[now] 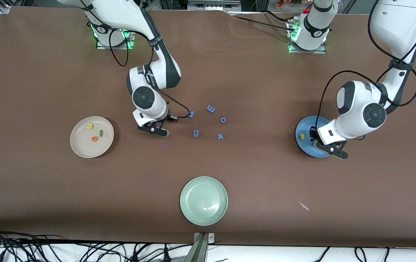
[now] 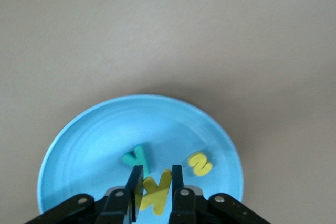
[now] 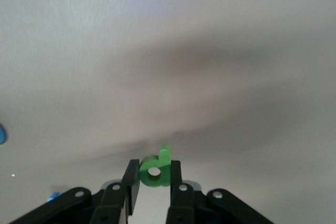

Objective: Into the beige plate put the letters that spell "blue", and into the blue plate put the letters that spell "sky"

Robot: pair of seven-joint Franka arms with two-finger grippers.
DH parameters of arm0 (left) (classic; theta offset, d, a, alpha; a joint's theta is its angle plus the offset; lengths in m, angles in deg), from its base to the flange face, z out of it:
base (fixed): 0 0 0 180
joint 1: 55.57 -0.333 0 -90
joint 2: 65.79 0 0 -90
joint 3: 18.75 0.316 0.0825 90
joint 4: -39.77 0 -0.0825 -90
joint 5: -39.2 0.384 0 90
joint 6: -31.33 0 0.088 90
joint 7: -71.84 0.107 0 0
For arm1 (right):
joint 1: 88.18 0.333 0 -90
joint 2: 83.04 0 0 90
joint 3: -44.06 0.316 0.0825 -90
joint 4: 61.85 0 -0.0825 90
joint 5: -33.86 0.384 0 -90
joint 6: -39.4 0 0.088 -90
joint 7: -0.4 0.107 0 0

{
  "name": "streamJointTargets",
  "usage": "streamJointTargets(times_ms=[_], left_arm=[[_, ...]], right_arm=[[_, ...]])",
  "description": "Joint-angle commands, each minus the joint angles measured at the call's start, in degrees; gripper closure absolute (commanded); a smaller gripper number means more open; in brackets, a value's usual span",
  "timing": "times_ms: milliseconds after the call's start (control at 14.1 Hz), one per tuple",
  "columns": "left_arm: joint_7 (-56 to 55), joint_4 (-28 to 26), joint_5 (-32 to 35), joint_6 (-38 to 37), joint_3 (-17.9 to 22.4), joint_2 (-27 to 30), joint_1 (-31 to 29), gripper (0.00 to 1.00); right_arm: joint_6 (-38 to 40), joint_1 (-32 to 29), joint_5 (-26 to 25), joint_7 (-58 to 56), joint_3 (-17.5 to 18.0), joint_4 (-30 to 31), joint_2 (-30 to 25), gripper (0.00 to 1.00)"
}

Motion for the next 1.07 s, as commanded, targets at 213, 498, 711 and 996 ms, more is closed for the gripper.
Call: streamJointTargets(times_ms=[213, 498, 711, 996], left_arm=[[-0.7, -4.9, 1.7, -0.1, -0.4, 3.2, -0.4, 0.00], [-0.2, -11.8, 1.6, -1.0, -0.6, 12.8, -0.5, 0.00], [-0.2, -11.9, 0.9, -1.1, -0.8, 19.7, 0.2, 0.00], [-2.2, -11.3, 1.0, -11.0, -0.8, 32.9, 3.0, 0.00]], right_arm=[[10.8, -0.9, -0.3, -23.3, -12.0, -1.6, 0.1, 0.98], [11.1, -6.9, -1.6, -34.4, -14.6, -1.9, 1.0, 0.98], [10.0, -12.5, -5.4, -40.5, -14.5, -3.0, 3.9, 0.96], [9.3, -15.3, -5.2, -39.7, -14.4, -4.1, 5.5, 0.00]])
